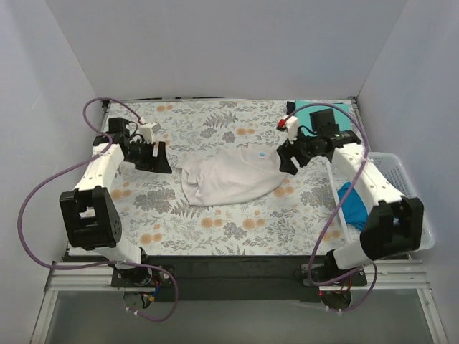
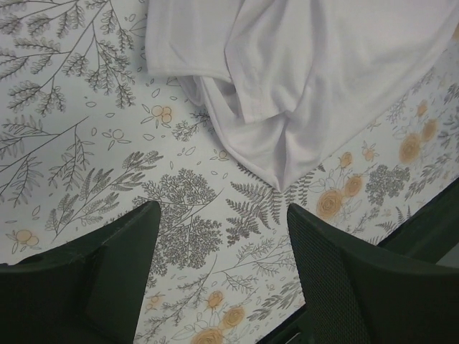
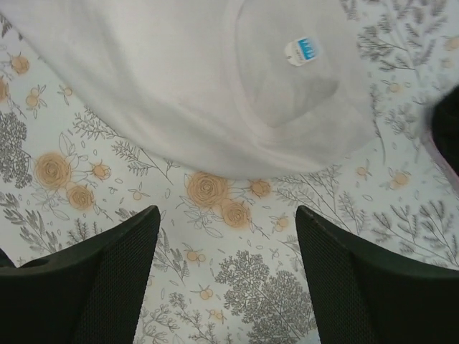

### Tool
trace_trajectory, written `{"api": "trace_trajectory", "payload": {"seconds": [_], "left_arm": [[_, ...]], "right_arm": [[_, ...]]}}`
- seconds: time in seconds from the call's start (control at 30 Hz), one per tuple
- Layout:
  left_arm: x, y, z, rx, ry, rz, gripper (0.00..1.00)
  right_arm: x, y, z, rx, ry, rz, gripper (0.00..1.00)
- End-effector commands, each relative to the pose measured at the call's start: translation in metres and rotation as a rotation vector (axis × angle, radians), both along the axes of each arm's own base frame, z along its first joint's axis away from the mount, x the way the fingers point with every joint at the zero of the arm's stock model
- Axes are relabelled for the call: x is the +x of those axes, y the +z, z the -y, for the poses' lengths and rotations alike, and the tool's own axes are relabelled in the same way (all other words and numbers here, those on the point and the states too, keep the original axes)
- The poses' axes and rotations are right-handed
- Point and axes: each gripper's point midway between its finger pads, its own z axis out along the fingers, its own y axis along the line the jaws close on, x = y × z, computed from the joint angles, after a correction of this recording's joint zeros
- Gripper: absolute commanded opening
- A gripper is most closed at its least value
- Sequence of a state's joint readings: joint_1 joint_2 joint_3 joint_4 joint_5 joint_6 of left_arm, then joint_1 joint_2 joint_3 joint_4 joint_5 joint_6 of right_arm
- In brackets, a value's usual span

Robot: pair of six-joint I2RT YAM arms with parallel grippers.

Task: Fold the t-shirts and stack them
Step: Flatten the tshirt out

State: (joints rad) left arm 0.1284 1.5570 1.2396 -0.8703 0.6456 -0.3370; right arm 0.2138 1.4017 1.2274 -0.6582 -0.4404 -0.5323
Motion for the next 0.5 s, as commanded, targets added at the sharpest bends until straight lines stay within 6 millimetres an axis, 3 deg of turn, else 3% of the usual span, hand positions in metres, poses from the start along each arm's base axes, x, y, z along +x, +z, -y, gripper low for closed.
{"api": "trace_trajectory", "payload": {"seconds": [0.0,0.17,0.27,0.33,0.37,0.43,0.47], "left_arm": [[0.011,-0.009,0.012,0.086,-0.037,0.044,0.7],[0.037,-0.038,0.035,0.101,0.004,-0.031,0.55],[0.055,-0.048,0.037,0.092,0.056,-0.06,0.49],[0.063,-0.053,0.037,0.088,0.073,-0.076,0.47],[0.07,-0.056,0.038,0.082,0.082,-0.077,0.47],[0.076,-0.056,0.042,0.053,0.094,-0.093,0.47],[0.081,-0.054,0.046,0.035,0.088,-0.092,0.47]], "right_arm": [[0.013,-0.01,-0.028,-0.033,0.061,-0.046,0.8],[0.057,-0.015,-0.077,-0.02,0.098,-0.069,0.76],[0.077,-0.016,-0.103,0.002,0.113,-0.073,0.76],[0.081,-0.015,-0.121,0.023,0.139,-0.072,0.76],[0.085,-0.025,-0.128,0.02,0.147,-0.091,0.77],[0.094,-0.017,-0.144,0.036,0.165,-0.063,0.77],[0.095,-0.025,-0.154,0.033,0.177,-0.075,0.78]]}}
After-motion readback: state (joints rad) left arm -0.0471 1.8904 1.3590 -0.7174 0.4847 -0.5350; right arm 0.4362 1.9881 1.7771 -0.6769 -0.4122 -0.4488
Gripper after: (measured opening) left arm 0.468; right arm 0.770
